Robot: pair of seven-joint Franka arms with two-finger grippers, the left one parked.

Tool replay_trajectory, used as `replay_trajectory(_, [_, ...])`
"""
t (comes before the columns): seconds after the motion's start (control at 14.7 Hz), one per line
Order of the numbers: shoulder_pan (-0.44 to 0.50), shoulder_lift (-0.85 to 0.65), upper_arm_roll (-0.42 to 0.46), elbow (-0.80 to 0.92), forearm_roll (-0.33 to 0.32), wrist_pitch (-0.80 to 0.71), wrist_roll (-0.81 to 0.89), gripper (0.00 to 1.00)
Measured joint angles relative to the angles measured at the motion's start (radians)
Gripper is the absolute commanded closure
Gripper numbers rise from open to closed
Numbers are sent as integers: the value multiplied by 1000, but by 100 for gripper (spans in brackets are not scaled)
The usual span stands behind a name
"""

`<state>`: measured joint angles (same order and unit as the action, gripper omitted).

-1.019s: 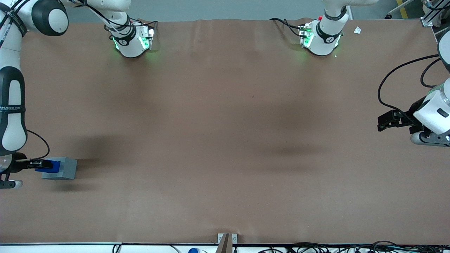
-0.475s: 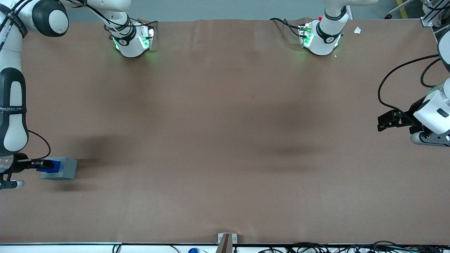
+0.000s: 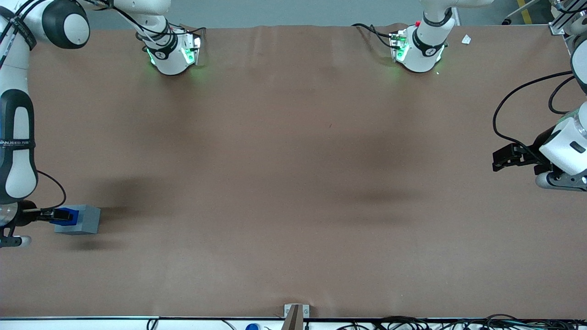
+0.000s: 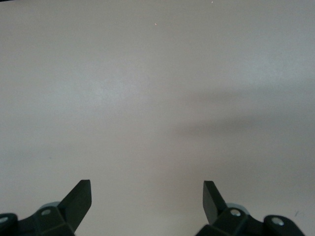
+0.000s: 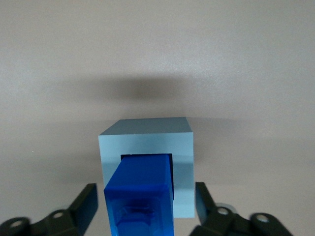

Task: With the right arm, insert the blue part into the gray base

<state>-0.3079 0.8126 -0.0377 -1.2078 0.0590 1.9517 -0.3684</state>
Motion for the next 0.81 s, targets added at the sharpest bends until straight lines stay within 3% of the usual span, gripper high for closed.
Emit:
replay_trajectory(0.41, [2, -35, 4, 17, 0, -40, -5, 0])
replay_trajectory(0.81, [37, -332, 17, -154, 5, -218, 39, 0])
